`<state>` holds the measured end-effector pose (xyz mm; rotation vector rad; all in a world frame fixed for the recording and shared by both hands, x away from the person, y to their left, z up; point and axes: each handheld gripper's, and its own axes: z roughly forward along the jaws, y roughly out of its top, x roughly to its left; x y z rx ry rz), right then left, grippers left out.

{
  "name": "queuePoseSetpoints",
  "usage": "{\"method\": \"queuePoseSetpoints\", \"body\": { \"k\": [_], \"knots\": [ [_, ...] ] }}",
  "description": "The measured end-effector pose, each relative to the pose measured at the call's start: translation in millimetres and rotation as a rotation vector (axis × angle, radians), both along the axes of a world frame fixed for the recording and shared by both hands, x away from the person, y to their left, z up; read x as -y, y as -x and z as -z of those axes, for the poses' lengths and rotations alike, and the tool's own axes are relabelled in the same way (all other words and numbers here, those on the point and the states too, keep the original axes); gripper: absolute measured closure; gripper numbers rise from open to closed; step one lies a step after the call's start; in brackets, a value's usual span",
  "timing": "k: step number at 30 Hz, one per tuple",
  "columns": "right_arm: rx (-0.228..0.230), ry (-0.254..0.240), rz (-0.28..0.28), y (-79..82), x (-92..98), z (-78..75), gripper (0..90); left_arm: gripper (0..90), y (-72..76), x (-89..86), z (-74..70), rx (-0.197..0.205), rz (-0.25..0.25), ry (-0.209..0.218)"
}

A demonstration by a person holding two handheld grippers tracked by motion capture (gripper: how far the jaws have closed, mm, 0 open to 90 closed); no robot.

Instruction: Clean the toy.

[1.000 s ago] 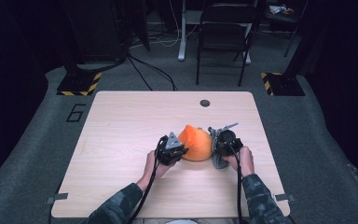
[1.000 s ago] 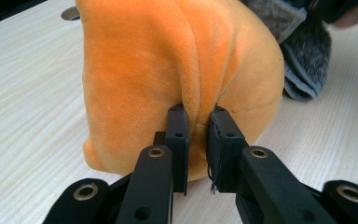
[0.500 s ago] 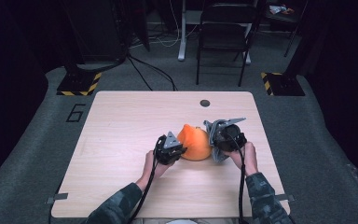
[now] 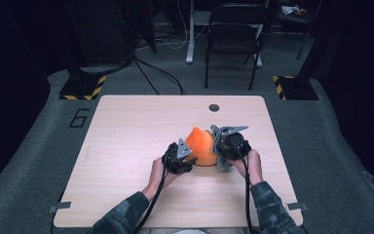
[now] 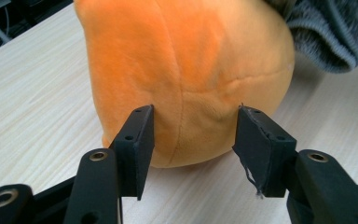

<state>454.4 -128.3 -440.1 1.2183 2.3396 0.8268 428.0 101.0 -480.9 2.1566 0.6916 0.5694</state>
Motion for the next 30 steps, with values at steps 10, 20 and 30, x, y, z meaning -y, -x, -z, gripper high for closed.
{"method": "queuePoseSetpoints", "body": {
  "k": [10,20,30],
  "knots": [
    [0.052,-0.037,0.000,-1.0,-2.3,-1.5,68.8,79.3,-10.8,-8.8,10.0,-0.073,-0.024,0.153],
    [0.056,-0.096,0.009,-1.7,9.4,-15.4,68.9,82.6,-1.5,-13.2,0.2,-0.196,0.005,0.318],
    [0.139,-0.045,-0.094,18.3,-31.5,-41.0,68.3,82.0,2.3,-13.9,5.1,-0.158,-0.036,0.236]
  ]
}}
